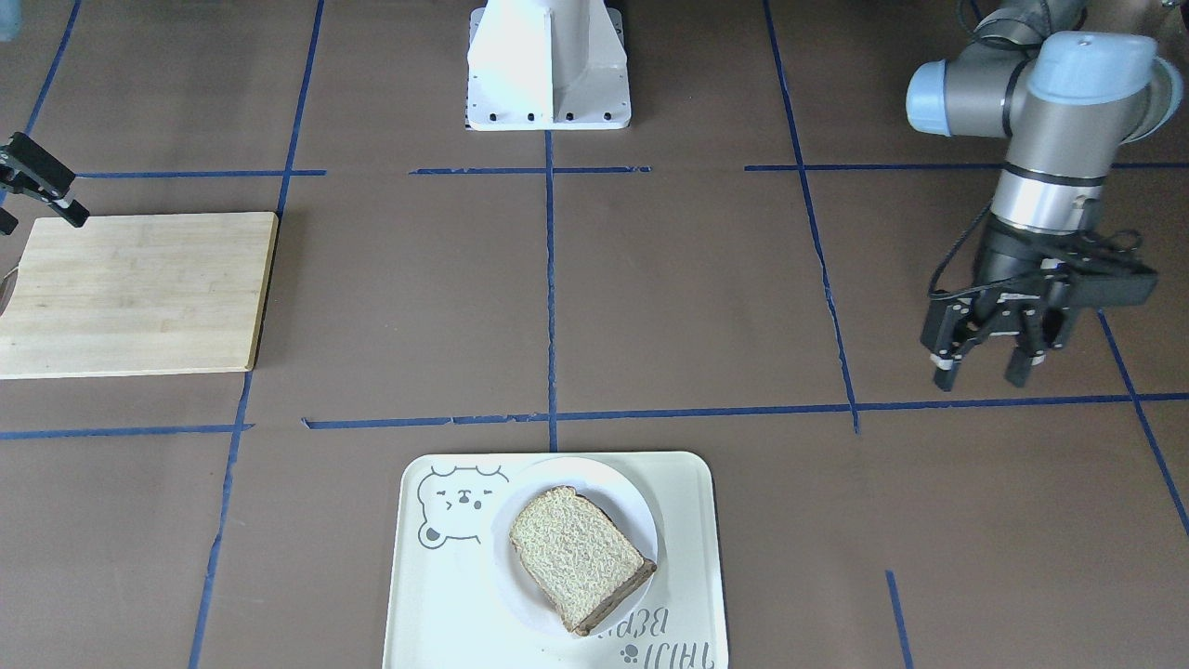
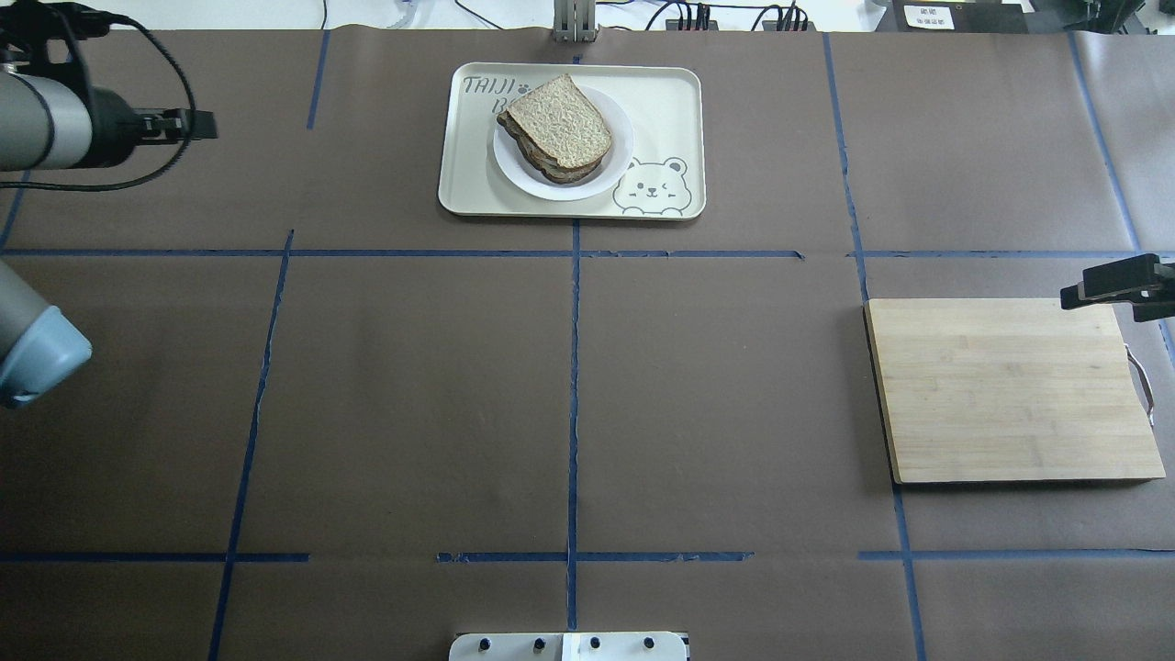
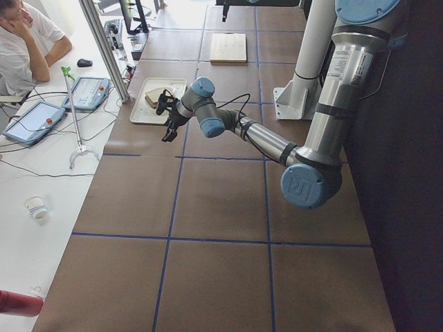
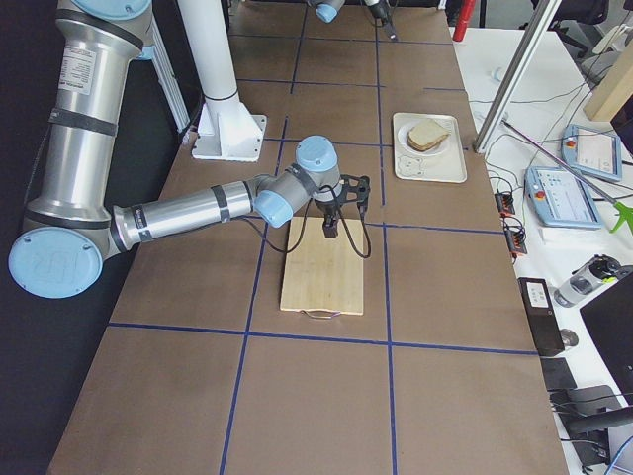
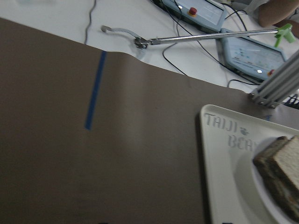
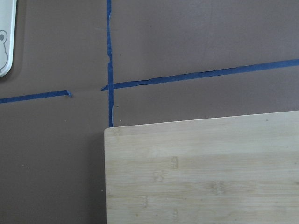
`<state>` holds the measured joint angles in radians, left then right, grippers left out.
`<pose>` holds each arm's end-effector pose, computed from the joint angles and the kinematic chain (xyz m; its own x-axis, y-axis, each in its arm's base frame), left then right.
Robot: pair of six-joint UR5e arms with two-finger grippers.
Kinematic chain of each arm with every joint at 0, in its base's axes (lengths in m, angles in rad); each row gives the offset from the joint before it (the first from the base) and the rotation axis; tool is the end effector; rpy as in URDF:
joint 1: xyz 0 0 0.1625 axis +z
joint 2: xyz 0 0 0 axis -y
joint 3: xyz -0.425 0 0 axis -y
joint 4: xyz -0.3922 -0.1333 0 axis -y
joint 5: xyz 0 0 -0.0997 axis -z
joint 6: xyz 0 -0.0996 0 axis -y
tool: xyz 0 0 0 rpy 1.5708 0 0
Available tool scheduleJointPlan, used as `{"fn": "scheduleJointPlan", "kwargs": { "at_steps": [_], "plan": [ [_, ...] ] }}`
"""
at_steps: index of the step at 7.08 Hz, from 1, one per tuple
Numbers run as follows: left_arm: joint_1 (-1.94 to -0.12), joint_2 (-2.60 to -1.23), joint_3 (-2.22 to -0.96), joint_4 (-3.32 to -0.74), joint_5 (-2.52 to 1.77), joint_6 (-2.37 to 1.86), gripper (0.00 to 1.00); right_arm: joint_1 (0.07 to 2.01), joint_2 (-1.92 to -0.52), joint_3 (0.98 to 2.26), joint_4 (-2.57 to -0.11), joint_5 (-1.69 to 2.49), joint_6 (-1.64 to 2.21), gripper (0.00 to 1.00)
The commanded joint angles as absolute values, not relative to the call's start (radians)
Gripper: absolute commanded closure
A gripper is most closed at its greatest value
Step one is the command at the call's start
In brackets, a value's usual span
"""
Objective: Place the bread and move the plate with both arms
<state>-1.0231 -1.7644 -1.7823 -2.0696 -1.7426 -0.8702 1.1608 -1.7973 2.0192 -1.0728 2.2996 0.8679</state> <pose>0.2033 -0.5566 0.4073 0.7434 0.0010 -0.6688 0.3819 0.8203 0.4257 -0.1024 -0.4037 0.4805 0.5578 0.0736 0.8267 -0.1947 0.9799 0.0442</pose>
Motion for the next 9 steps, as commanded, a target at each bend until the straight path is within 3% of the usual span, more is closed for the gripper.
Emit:
{"fn": "scheduleJointPlan", "kwargs": {
  "at_steps": [1, 3, 6, 9],
  "plan": [
    [-1.222, -1.707, -1.781, -1.862, -1.973, -0.366, 0.12, 1.263, -1.853, 1.961, -1.078, 2.321, 0.777, 0.0],
    [-1.394, -1.707, -1.761, -1.589, -2.119, 0.027, 0.01, 1.36, -1.879, 1.863, -1.156, 2.329, 0.493, 0.01],
    [-1.546, -1.706, -1.532, -1.517, -2.348, 0.242, 0.0, 1.599, -1.832, 1.877, -1.632, 2.33, -0.098, 0.01],
    [-1.562, -1.603, -1.61, -1.381, -2.393, 0.232, 0.0, 1.609, -1.79, 1.829, -1.664, 2.329, -0.127, 0.01]
  ]
}}
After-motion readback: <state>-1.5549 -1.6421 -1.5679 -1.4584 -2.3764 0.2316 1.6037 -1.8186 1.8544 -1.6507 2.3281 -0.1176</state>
